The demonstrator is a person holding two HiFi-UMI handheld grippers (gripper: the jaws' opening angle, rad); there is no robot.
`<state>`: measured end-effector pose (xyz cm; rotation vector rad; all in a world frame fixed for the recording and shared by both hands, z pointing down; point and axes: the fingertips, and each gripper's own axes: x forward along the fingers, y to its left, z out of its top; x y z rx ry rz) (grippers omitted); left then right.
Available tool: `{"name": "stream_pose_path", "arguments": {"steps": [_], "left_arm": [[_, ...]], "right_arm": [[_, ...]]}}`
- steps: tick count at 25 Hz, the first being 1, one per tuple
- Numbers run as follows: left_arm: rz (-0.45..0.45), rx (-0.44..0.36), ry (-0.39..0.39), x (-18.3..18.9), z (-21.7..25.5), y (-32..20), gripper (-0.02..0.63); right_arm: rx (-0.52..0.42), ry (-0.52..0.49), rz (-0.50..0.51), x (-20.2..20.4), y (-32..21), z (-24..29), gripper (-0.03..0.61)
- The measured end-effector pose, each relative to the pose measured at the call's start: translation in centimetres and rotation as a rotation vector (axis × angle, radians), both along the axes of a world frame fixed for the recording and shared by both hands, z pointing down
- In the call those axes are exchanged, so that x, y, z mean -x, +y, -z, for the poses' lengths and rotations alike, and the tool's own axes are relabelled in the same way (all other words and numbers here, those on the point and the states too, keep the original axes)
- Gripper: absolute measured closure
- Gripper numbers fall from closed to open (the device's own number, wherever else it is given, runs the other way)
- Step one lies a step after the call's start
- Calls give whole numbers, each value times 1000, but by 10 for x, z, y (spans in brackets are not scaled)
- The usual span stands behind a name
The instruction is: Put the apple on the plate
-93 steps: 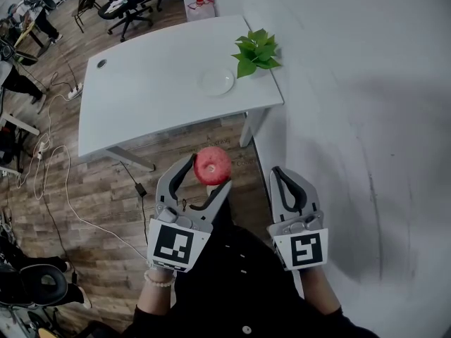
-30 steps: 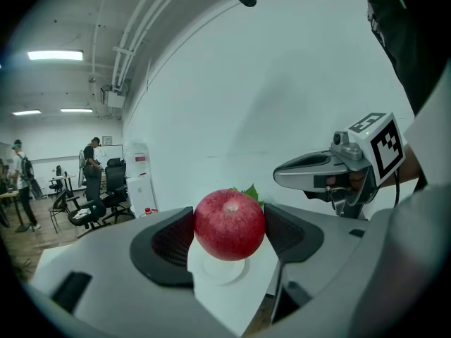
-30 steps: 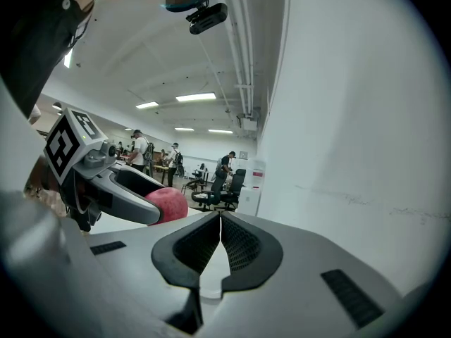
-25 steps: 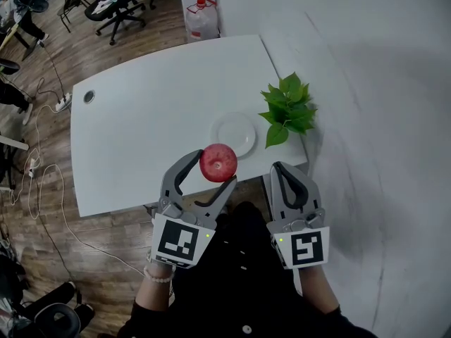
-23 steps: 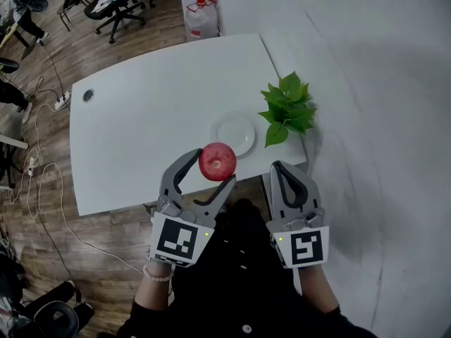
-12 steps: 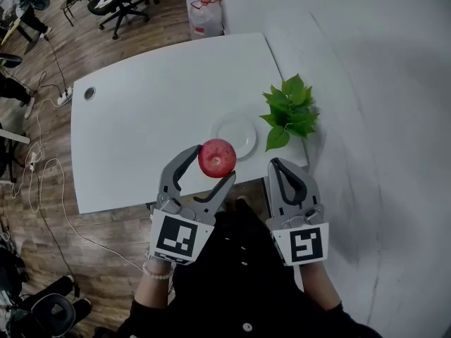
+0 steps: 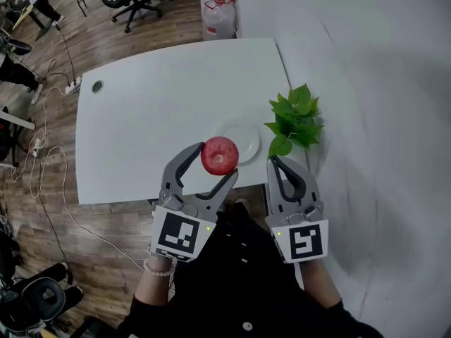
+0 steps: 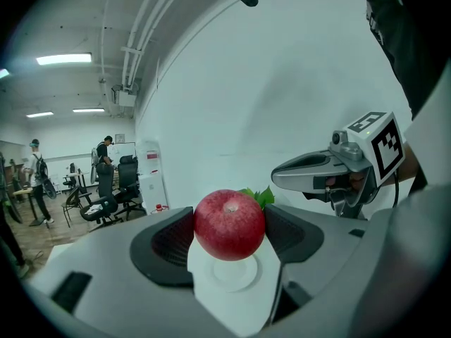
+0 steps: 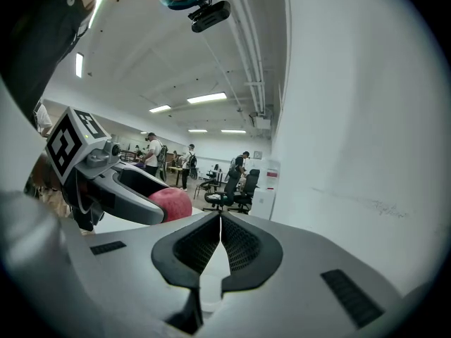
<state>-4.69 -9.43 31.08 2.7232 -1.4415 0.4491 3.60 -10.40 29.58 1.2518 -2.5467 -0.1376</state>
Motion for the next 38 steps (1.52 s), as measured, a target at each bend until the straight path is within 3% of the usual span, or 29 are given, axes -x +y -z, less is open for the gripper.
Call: {"name": "stream_pose_path", "arguments": {"steps": [12, 16, 25, 31, 38], "left_arm": [[-10, -11, -20, -11, -9, -12, 287], [8, 33, -8, -16, -17, -14, 287], [-5, 39, -11, -24, -33, -24, 287], [-53, 16, -64, -32, -48, -35, 287], [-69, 37, -64, -38, -66, -47, 287]], "right_arm": [[9, 3, 13, -11, -4, -3, 535], [16, -2, -2, -18, -5, -7, 535], [37, 13, -23, -29, -12, -13, 535], [50, 19, -40, -34, -15, -19, 535], [71, 26, -60, -40, -19, -26, 535]]}}
